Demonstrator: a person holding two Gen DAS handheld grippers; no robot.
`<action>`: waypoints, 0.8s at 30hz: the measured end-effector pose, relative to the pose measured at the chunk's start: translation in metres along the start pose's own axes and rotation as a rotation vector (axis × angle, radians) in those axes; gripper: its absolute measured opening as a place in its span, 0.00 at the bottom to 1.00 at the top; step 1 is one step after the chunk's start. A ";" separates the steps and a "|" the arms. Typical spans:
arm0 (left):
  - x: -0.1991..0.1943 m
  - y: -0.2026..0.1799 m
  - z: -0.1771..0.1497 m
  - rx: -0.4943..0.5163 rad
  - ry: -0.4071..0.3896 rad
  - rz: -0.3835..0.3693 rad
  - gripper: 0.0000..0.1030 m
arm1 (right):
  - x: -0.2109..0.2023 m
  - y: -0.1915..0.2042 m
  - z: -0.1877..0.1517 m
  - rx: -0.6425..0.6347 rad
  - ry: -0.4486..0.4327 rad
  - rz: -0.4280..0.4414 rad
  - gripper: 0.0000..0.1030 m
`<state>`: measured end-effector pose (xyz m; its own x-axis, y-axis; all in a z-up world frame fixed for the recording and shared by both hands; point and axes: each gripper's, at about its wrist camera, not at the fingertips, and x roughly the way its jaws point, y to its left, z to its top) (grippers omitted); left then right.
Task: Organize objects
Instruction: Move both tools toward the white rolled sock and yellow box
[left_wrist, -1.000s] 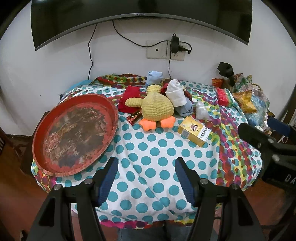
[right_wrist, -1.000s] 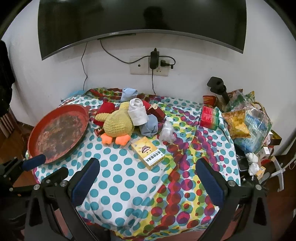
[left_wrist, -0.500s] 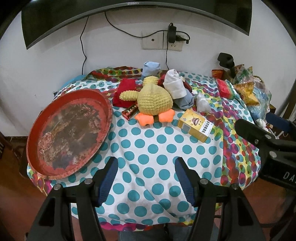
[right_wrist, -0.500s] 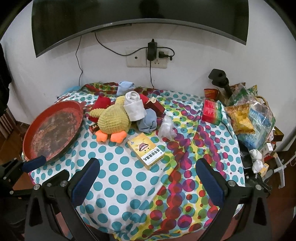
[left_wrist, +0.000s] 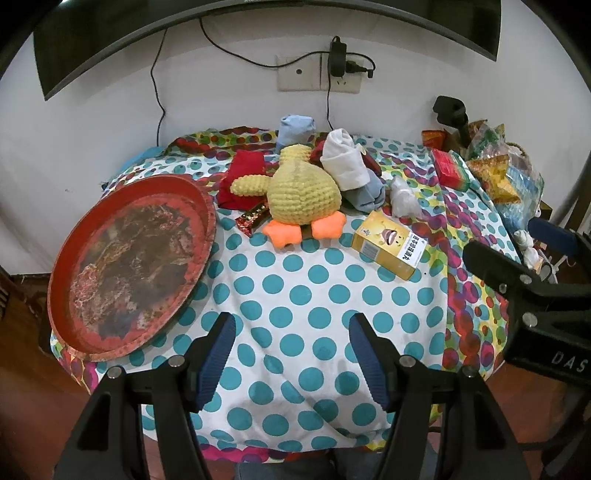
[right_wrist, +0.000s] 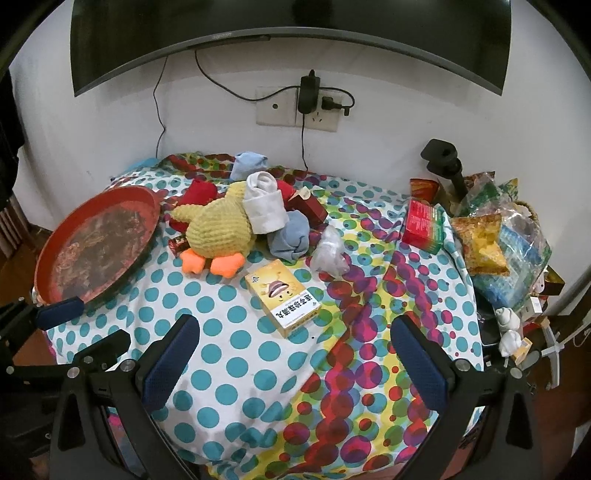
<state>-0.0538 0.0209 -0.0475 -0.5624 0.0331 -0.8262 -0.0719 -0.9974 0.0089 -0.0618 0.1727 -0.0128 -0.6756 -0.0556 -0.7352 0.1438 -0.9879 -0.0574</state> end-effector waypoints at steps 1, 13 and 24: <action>0.001 0.000 0.000 0.001 0.002 0.001 0.64 | 0.001 -0.001 0.001 -0.001 0.000 -0.001 1.00; 0.022 0.003 0.001 -0.010 0.039 0.007 0.64 | 0.042 -0.017 -0.008 0.005 0.079 0.041 1.00; 0.039 0.003 0.002 0.001 0.058 0.001 0.64 | 0.076 -0.024 -0.012 -0.064 0.119 0.166 1.00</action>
<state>-0.0772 0.0197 -0.0787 -0.5142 0.0286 -0.8572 -0.0727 -0.9973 0.0103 -0.1074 0.1942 -0.0754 -0.5493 -0.1960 -0.8123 0.2945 -0.9551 0.0314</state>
